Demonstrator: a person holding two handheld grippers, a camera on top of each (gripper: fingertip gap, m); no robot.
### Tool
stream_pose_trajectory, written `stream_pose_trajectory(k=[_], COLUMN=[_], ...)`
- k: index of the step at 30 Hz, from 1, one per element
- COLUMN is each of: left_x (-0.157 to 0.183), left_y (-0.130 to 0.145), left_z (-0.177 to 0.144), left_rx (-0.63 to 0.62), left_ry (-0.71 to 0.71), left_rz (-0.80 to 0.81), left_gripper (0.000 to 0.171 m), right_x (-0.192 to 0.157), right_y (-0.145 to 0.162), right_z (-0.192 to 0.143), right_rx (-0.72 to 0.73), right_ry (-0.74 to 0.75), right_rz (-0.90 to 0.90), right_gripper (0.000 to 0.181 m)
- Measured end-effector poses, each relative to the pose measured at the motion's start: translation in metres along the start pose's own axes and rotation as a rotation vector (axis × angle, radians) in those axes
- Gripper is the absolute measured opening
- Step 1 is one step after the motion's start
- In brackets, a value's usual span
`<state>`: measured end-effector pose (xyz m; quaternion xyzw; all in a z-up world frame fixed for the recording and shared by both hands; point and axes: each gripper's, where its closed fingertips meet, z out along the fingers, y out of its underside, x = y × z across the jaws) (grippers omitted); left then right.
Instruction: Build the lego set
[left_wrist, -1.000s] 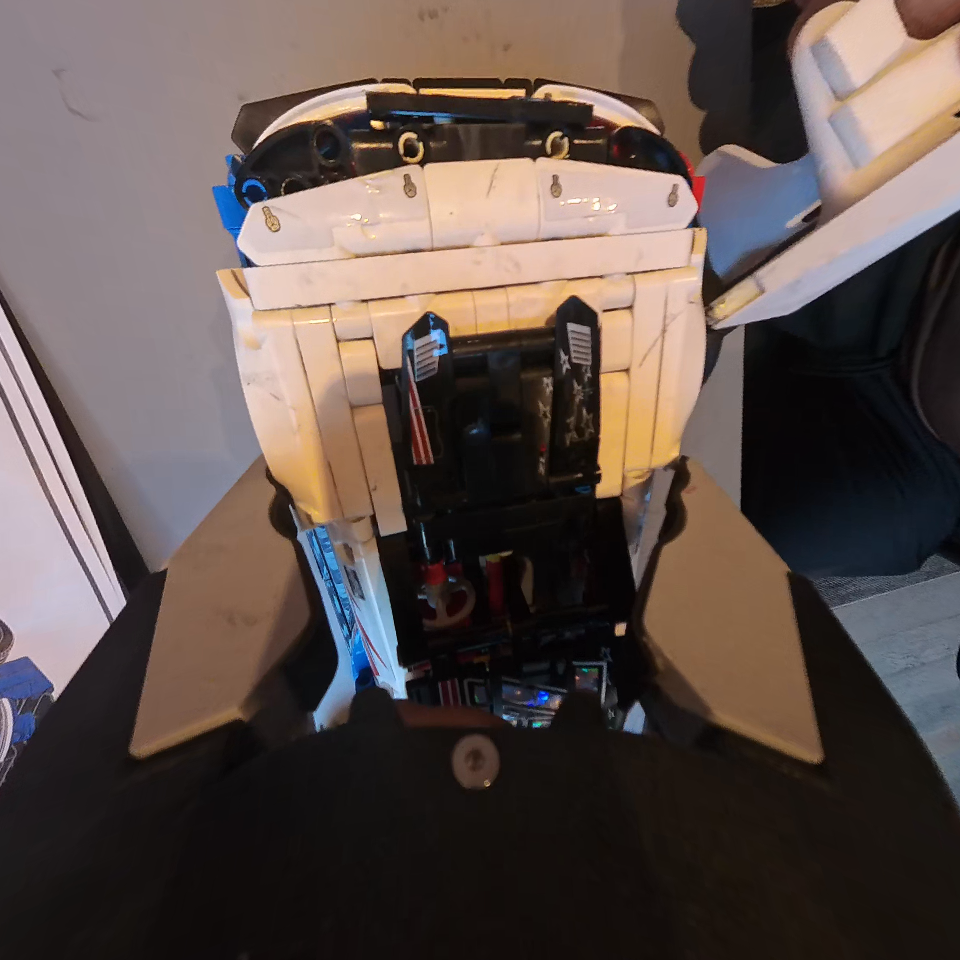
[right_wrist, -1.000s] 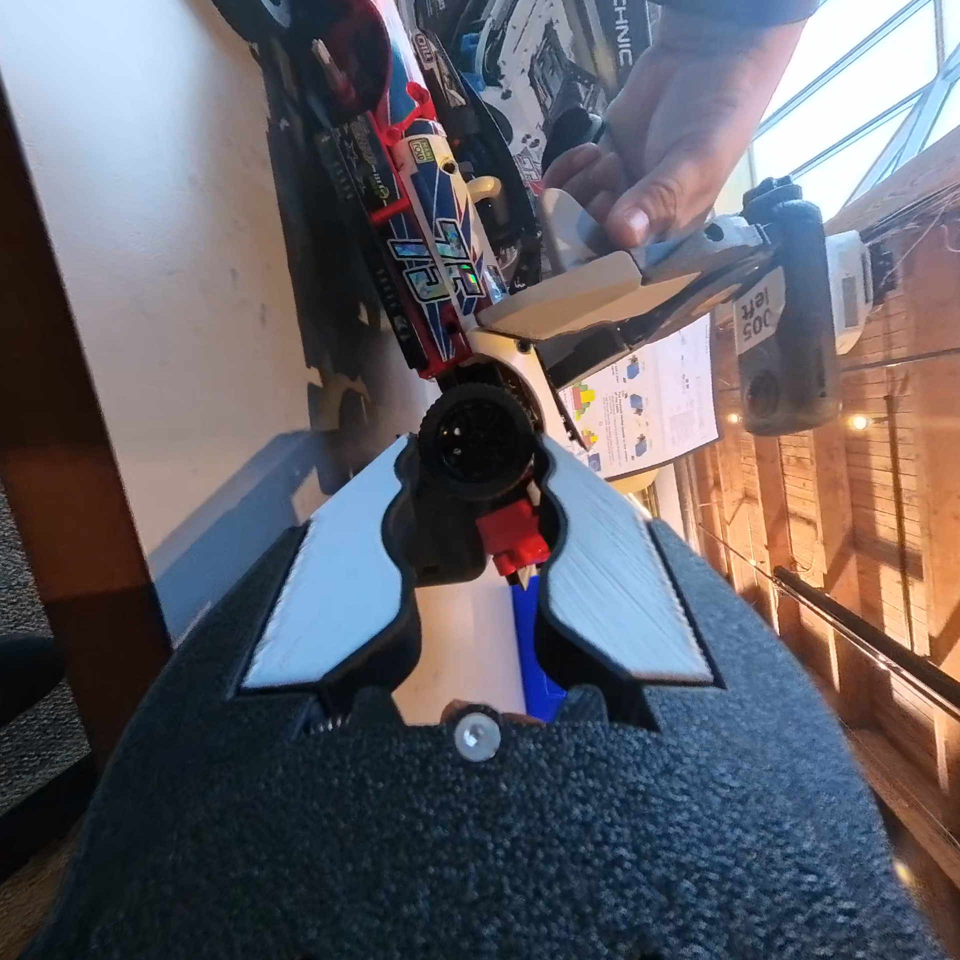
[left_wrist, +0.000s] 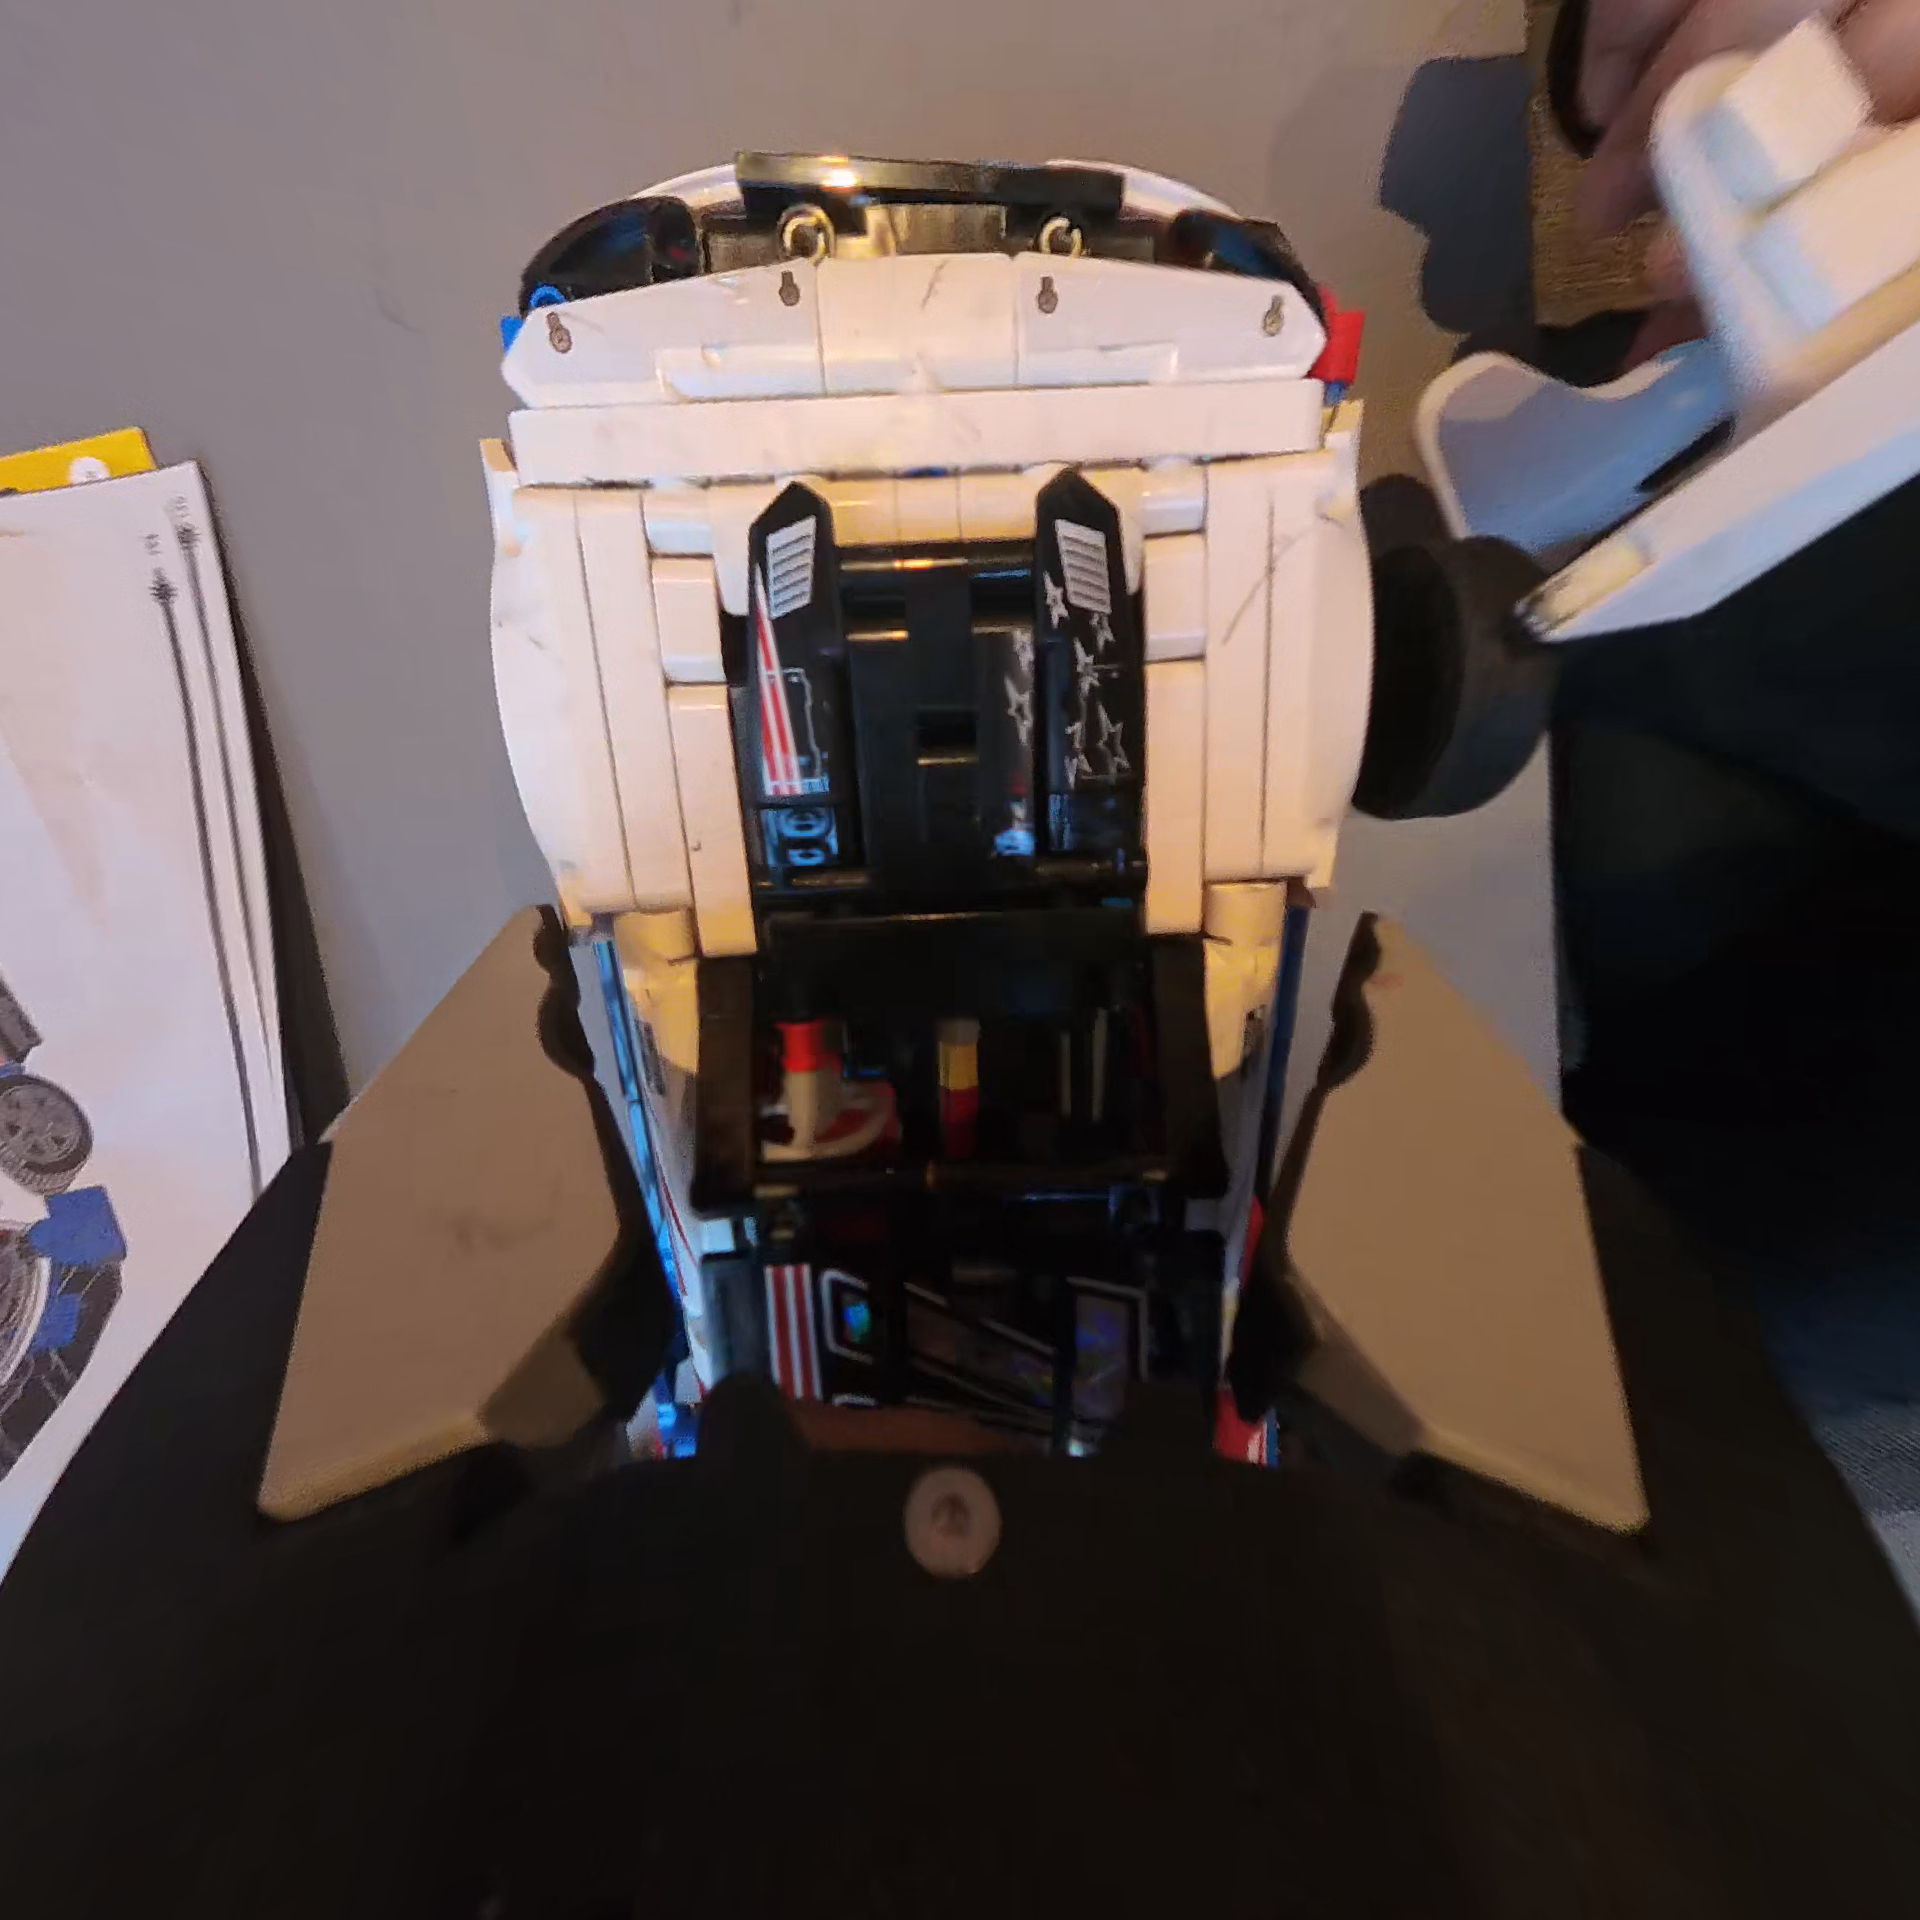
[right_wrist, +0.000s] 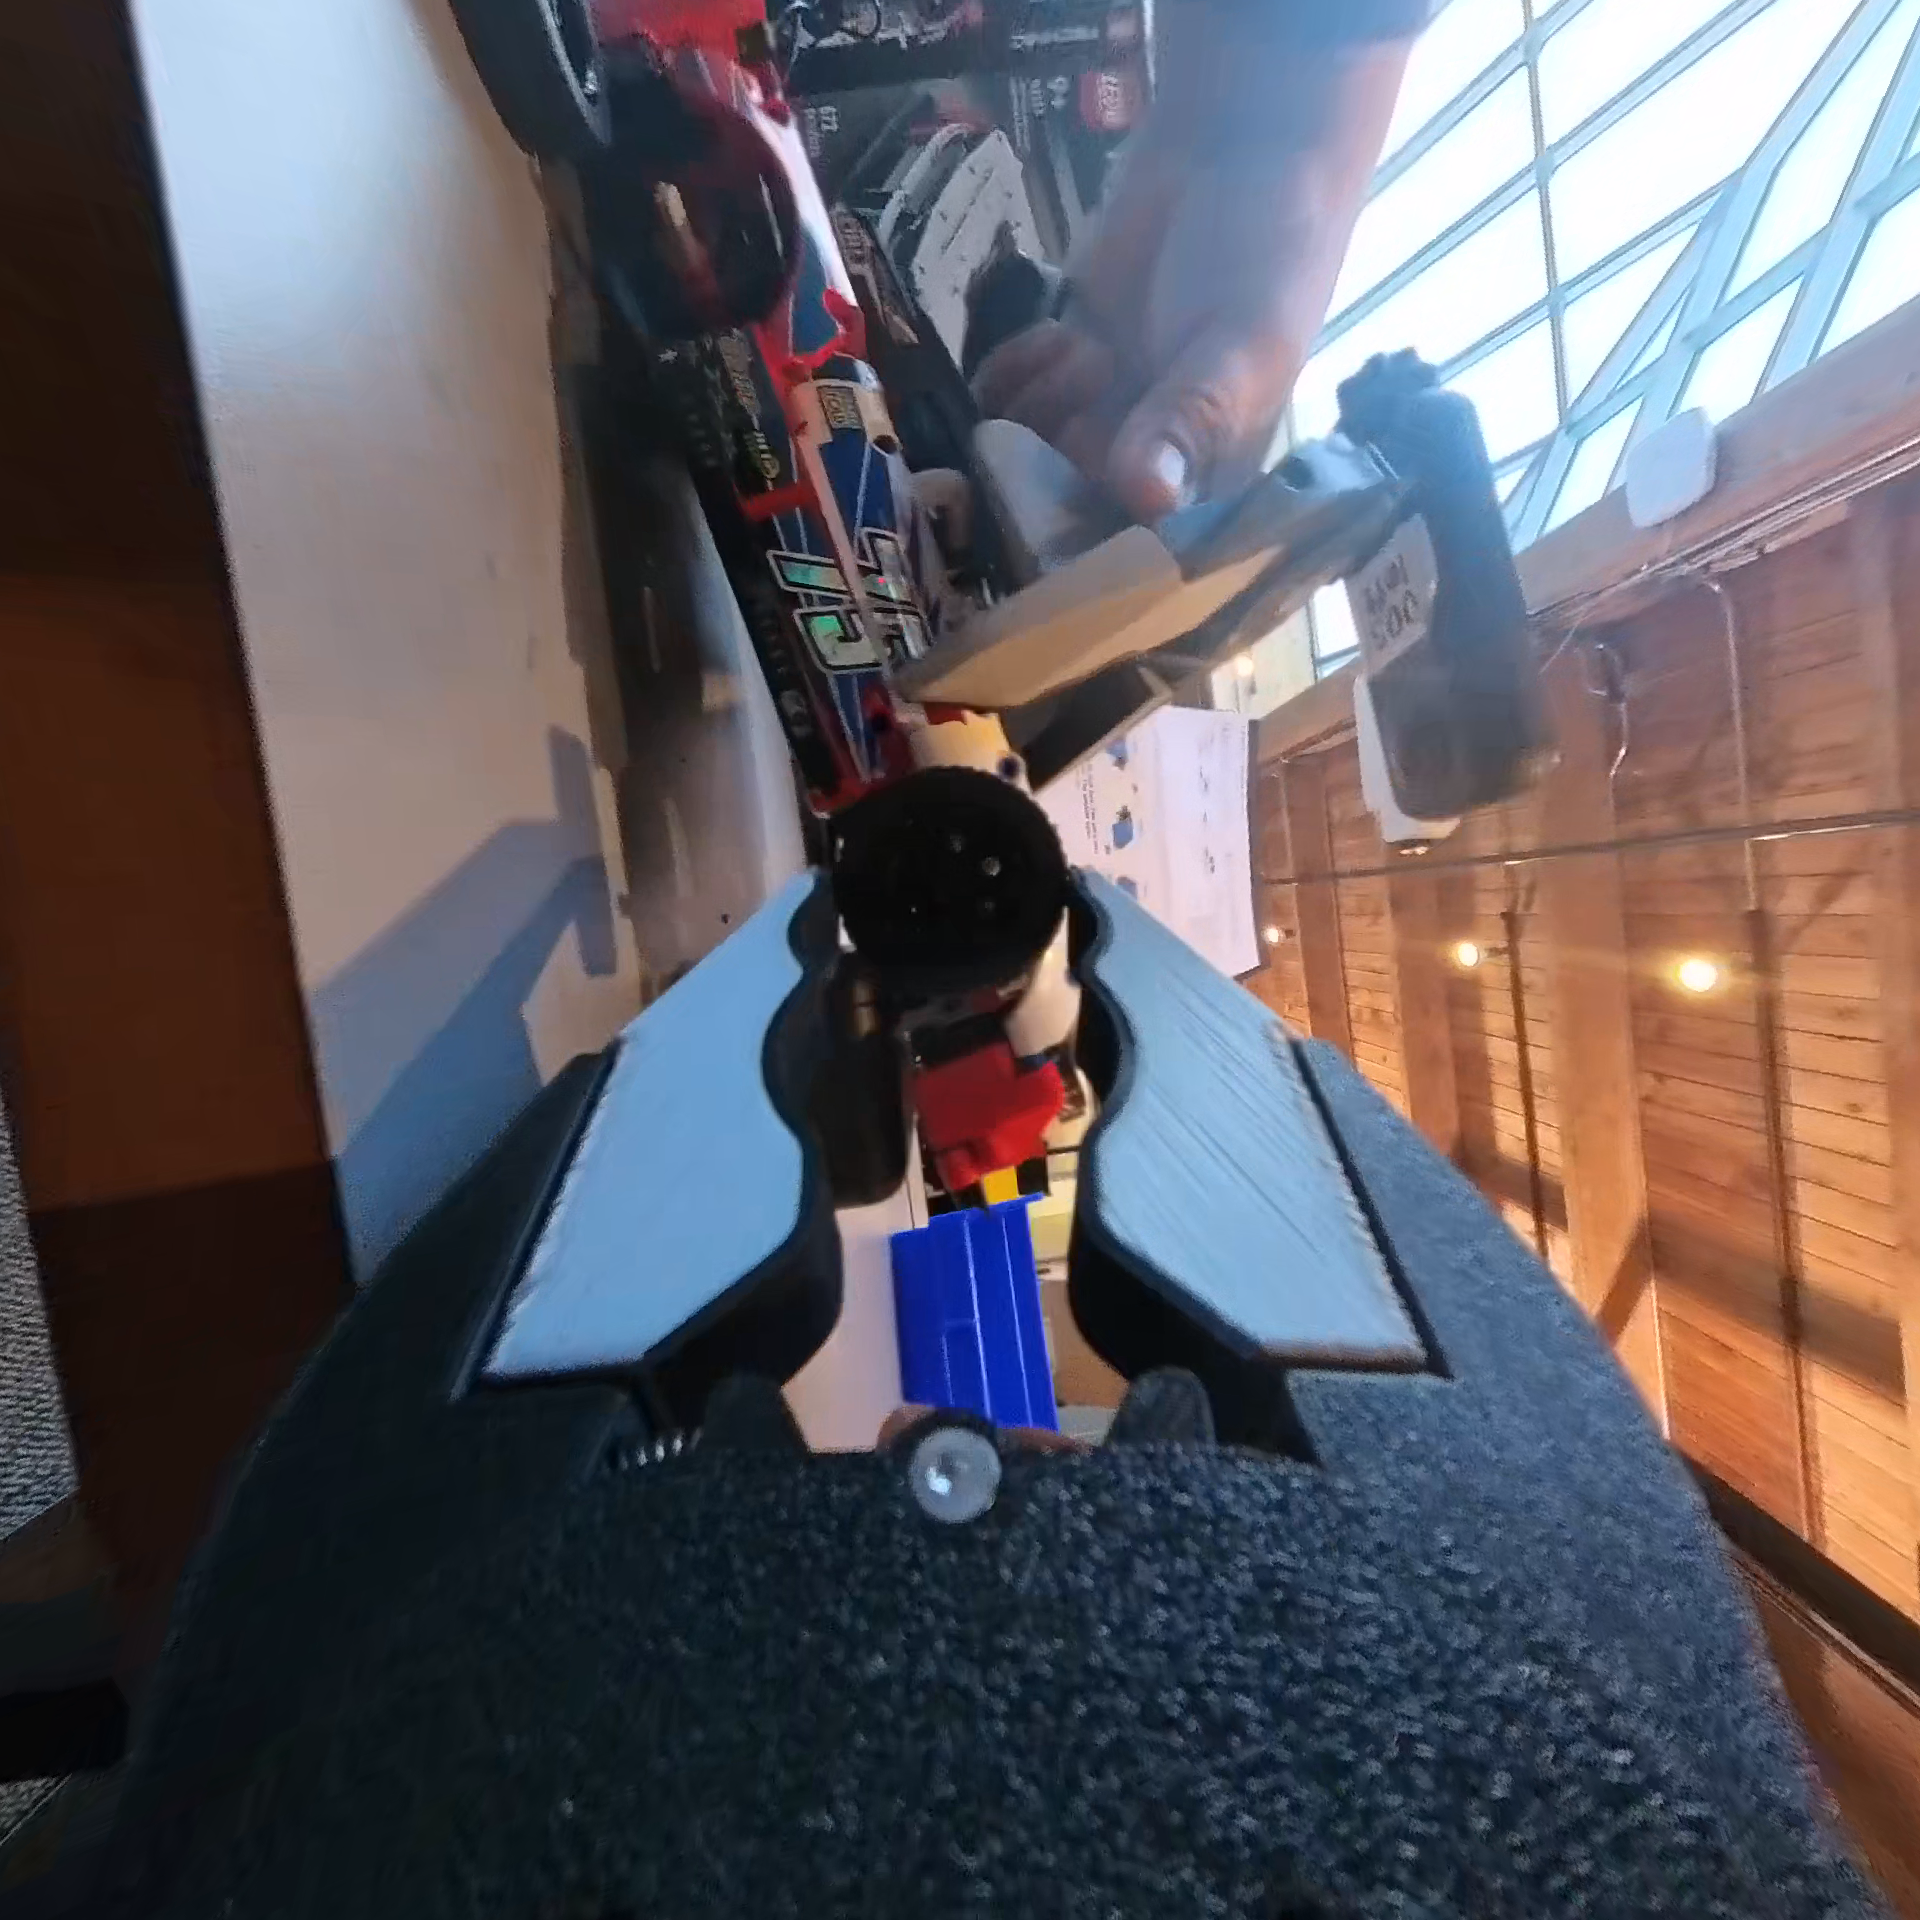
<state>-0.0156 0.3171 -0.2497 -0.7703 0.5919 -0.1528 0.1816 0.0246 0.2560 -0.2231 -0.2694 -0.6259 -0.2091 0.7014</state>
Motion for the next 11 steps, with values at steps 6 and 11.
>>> stream_pose_trajectory(k=[6, 11], left_x=[0.001, 0.002], left_y=[0.000, 0.002], left_z=[0.005, 0.005], left_rx=[0.042, 0.008], left_ry=[-0.100, -0.113], left_rz=[0.006, 0.019], left_gripper=[0.146, 0.143], right_x=[-0.003, -0.005], right_y=[0.005, 0.009], right_z=[-0.007, 0.004], right_rx=[0.024, 0.005], right_ry=[0.029, 0.026], right_rz=[-0.002, 0.049], right_gripper=[0.040, 0.040])
